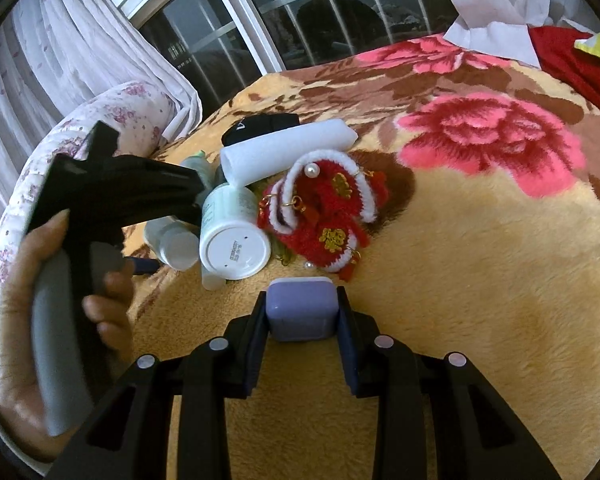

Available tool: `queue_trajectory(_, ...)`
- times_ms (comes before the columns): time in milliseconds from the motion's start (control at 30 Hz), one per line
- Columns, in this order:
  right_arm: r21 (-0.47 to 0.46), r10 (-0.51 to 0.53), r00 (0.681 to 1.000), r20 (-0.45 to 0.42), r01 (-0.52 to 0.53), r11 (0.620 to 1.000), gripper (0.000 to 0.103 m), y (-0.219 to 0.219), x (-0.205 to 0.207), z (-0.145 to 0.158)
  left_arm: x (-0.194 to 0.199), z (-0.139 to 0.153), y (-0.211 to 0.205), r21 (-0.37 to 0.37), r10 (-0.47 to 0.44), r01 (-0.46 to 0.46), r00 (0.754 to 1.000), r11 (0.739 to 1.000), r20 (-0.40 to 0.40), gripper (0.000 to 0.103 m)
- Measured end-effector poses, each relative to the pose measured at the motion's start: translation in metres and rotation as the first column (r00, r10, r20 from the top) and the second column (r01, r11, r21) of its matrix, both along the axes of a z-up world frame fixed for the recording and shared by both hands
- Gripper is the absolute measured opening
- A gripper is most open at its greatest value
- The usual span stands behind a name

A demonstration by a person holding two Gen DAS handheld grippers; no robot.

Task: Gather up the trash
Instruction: 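Grasp the lavender soap bar with the right tool while the left tool grasps a pale green bottle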

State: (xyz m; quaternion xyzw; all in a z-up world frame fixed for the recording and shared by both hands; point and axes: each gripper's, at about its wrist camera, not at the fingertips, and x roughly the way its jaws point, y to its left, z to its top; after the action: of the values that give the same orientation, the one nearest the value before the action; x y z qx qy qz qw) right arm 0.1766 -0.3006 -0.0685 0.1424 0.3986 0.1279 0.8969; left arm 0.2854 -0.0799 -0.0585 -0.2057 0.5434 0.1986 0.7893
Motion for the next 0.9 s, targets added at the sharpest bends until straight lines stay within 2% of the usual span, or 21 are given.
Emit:
queue_trajectory(100,0.006,0.000,1.000,-0.002,0.000,1.000,0.032,-0.001,0.000,0.000,0.003,0.000,-0.002,0.030,0.005,-0.005,1.000,1.000,0.002,0.071)
queue_trajectory(167,0.012,-0.001,1.000,-0.001,0.001,1.000,0.032,-0.001,-0.001,0.000,0.002,0.002,-0.003,0.053,-0.003,0.003,1.000,0.999,0.008,0.059)
queue_trajectory(200,0.014,-0.001,1.000,-0.001,0.001,1.000,0.032,-0.001,-0.002,0.000,0.000,0.003,-0.004,0.062,-0.020,0.019,1.000,0.998,0.020,0.056)
queue_trajectory(300,0.020,-0.003,1.000,0.000,0.003,1.000,0.032,-0.002,-0.003,0.000,-0.008,0.006,-0.003,0.068,-0.092,0.089,0.994,0.994,0.052,0.055)
queue_trajectory(400,0.026,-0.004,1.000,-0.001,0.004,1.000,0.032,-0.002,-0.003,-0.001,-0.029,0.014,0.005,0.026,-0.171,0.169,0.980,0.985,0.105,0.054)
queue_trajectory(467,0.024,-0.004,1.000,-0.002,0.004,1.000,0.032,-0.003,-0.003,0.000,-0.040,0.021,0.010,-0.024,-0.266,0.273,0.950,0.962,0.163,0.050)
queue_trajectory(533,0.019,-0.004,1.000,-0.002,0.004,1.000,0.032,-0.002,-0.002,0.000,-0.062,0.032,0.018,-0.043,-0.373,0.392,0.898,0.919,0.232,0.048)
queue_trajectory(567,0.016,-0.004,1.000,-0.001,0.004,1.000,0.032,-0.002,-0.002,0.000,-0.075,0.038,0.022,-0.041,-0.428,0.455,0.862,0.890,0.271,0.046)
queue_trajectory(600,0.013,-0.006,1.000,0.000,0.006,1.000,0.032,-0.001,-0.002,0.000,-0.090,0.044,0.024,-0.011,-0.483,0.510,0.820,0.860,0.309,0.046)
queue_trajectory(633,0.011,-0.007,1.000,0.001,0.007,1.000,0.032,-0.001,-0.002,0.001,-0.104,0.048,0.023,0.042,-0.520,0.538,0.789,0.842,0.328,0.045)
queue_trajectory(700,-0.002,-0.019,1.000,0.005,0.019,1.000,0.032,0.000,-0.004,0.002,-0.132,0.051,0.022,0.181,-0.597,0.574,0.719,0.798,0.356,0.044)
queue_trajectory(733,-0.015,-0.028,1.000,0.005,0.028,0.999,0.032,0.001,-0.005,0.003,-0.136,0.049,0.022,0.212,-0.613,0.579,0.703,0.788,0.360,0.044)
queue_trajectory(800,-0.063,-0.049,0.999,0.011,0.050,0.997,0.032,0.005,-0.007,0.006,-0.150,0.043,0.029,0.216,-0.635,0.604,0.670,0.767,0.383,0.043)
queue_trajectory(900,-0.135,-0.074,0.997,0.032,0.078,0.988,0.032,0.013,-0.013,0.013,-0.155,0.039,0.036,0.203,-0.634,0.612,0.653,0.764,0.415,0.042)
